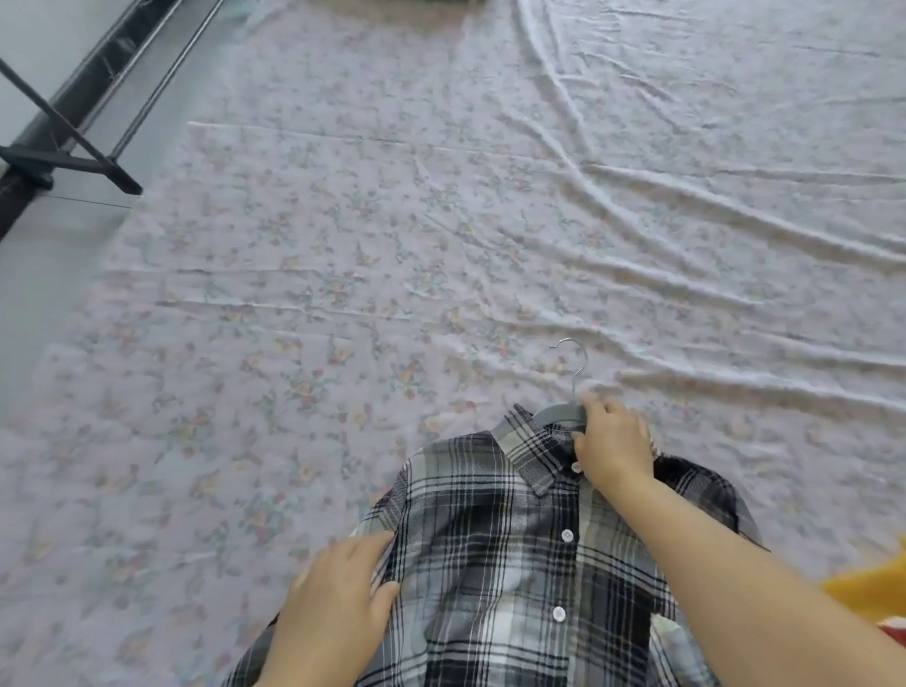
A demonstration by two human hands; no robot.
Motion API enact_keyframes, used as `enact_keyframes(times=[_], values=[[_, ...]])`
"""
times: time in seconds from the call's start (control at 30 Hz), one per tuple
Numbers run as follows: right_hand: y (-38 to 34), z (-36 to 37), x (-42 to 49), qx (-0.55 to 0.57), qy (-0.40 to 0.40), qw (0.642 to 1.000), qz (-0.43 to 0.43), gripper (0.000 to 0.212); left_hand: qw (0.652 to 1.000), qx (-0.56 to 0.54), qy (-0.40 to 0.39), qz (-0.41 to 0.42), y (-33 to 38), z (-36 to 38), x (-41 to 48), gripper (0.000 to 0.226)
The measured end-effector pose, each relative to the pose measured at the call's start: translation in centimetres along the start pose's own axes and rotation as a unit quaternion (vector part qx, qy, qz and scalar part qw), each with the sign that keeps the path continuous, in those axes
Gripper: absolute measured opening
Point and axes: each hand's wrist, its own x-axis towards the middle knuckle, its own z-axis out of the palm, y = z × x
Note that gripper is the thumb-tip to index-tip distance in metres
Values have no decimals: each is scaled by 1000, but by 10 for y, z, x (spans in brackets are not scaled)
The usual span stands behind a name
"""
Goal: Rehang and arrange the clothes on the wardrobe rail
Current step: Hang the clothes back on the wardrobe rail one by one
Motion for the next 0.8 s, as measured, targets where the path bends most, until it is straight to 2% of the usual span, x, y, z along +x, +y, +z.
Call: enact_keyframes(times=[0.07,0.13,0.23,0.33,0.5,0.57,0.67,0.8], values=[[2,-13,-11,52,40,998,5,33,1000,-8,0,3,1,-3,-6,47],[1,-36,-31,99,41,994,-7,25,1000,-24,4,11,8,-12,-16,47],[-7,-75,-87,105,61,989,-87,11,997,-48,27,46,28,-35,-38,47],[-27,-117,-154,85,122,976,-157,24,990,-67,74,99,56,-64,-64,49],[-79,-205,-254,116,201,948,-216,29,970,-63,157,172,82,-104,-127,54],[-100,-238,-287,136,225,932,-248,34,955,-67,211,198,82,-122,-161,48],[-124,-266,-315,180,208,920,-279,43,917,-137,313,204,70,-144,-203,32],[-155,-289,-342,206,192,889,-361,28,876,-158,432,143,54,-174,-264,39]])
